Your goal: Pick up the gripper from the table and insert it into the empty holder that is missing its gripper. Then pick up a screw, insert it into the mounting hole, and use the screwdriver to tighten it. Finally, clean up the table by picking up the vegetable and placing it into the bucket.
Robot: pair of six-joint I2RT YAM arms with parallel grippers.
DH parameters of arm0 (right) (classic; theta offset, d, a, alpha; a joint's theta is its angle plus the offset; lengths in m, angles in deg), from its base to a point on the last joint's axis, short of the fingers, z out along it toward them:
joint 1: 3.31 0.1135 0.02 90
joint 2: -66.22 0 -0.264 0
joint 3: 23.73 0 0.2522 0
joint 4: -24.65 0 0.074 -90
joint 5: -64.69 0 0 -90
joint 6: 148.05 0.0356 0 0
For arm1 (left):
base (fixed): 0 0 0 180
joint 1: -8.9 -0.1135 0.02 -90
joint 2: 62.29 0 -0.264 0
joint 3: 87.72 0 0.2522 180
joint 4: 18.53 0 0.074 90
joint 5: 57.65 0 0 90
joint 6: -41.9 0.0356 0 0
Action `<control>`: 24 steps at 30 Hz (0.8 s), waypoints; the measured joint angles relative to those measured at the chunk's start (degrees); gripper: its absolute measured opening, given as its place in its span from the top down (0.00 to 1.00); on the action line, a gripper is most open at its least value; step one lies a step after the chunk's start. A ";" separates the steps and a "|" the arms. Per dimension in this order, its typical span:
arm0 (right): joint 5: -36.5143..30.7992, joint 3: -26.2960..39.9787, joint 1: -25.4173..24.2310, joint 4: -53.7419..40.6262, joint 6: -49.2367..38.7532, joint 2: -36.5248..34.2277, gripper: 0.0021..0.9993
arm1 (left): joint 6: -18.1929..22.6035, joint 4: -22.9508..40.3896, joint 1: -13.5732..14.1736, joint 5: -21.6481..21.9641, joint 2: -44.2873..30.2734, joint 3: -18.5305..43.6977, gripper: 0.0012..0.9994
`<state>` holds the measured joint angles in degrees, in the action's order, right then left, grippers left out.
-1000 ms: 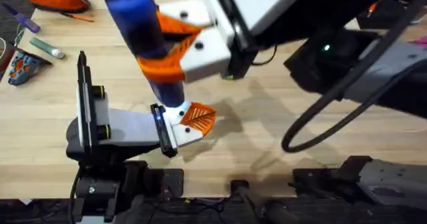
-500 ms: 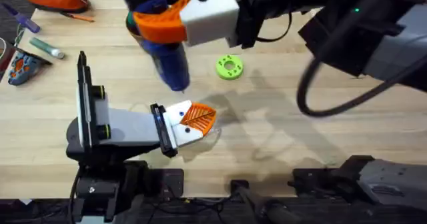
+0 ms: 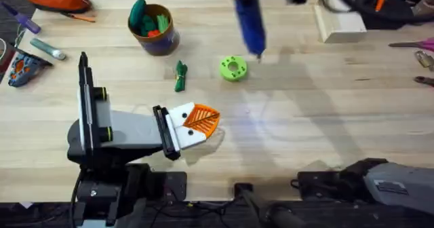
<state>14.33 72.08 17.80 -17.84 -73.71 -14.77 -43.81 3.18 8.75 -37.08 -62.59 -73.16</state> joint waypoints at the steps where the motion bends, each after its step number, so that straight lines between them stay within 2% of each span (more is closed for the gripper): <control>1: -1.25 1.01 -0.78 -1.16 -1.64 0.03 0.91 | 0.00 0.00 0.00 0.00 -0.01 0.00 0.99; 6: -9.04 3.63 -3.89 -4.97 -9.92 0.02 0.91 | 0.00 0.00 0.00 0.00 0.00 0.00 0.99; 15: -24.76 3.77 -4.18 -18.29 -27.83 -0.87 0.91 | 0.00 0.00 0.00 0.00 0.00 0.00 0.99; 19: -30.20 3.84 -4.71 -23.45 -36.85 -4.79 0.91 | 0.00 0.00 0.00 0.00 0.00 0.00 0.99; 24: -35.51 3.84 -6.64 -25.01 -46.75 -10.97 0.91 | 0.00 0.00 0.00 0.00 -0.02 0.00 0.99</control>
<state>-21.18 75.92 11.16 -42.85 -120.46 -25.74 -43.81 3.18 8.75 -37.08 -62.61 -73.16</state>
